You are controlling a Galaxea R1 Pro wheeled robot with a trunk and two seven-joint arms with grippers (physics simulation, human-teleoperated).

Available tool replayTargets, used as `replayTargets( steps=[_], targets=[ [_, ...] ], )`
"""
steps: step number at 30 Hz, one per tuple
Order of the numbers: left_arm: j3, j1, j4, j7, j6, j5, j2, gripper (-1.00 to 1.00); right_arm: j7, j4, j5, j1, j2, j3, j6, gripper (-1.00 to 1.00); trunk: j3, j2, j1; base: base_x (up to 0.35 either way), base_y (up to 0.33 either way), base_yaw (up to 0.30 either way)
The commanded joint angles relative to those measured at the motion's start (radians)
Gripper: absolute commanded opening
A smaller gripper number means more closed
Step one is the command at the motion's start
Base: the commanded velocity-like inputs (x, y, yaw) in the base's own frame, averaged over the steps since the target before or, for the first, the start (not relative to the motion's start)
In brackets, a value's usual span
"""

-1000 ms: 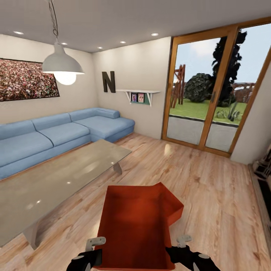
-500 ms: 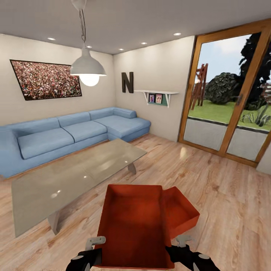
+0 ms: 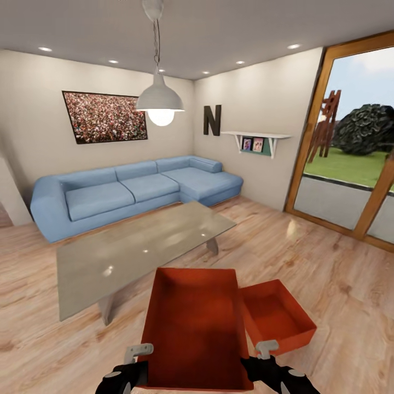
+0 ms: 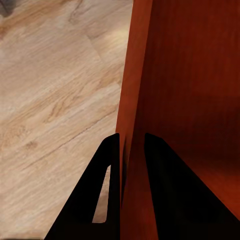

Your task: Move the two storage containers from the living room to the garage. In the garage, place one container on the floor and stack the other container on top of it (either order is fine).

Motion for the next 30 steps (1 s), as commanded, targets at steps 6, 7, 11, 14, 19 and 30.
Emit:
replayTargets(
  steps=[6,7,11,14,19,30],
  targets=[
    [-0.002,-0.001,-0.002,0.005,-0.036,-0.004,-0.001,-1.0,0.024,0.0,0.001,0.0,-0.001,0.007,0.032,-1.0,-0.001,-0.001,0.0,0.0,0.0,0.3],
    [-0.002,-0.001,-0.002,0.005,-0.037,-0.004,-0.002,-1.0,0.024,0.0,0.001,0.0,-0.001,0.007,0.032,-1.0,-0.001,-0.001,0.0,0.0,0.0,0.3],
    [0.001,-0.001,-0.002,0.006,-0.039,-0.004,-0.001,-1.0,0.024,0.0,0.001,0.0,-0.001,0.006,0.032,-1.0,-0.001,-0.001,0.0,0.0,0.0,0.3],
    [0.001,-0.001,-0.002,0.006,-0.039,-0.004,-0.001,-1.0,0.024,0.0,0.0,0.0,-0.001,0.005,0.032,-1.0,-0.001,-0.001,0.0,0.0,0.0,0.3],
    [0.001,-0.001,-0.002,0.006,-0.039,-0.004,-0.001,-1.0,0.024,0.0,0.0,0.0,-0.001,0.004,0.032,-1.0,-0.001,-0.001,0.0,0.0,0.004,0.3],
    [0.001,-0.001,-0.002,0.006,-0.039,-0.004,0.0,-1.0,0.024,0.0,0.0,0.0,0.0,0.004,0.031,-1.0,-0.001,-0.001,0.0,0.0,0.21,0.3]
  ],
)
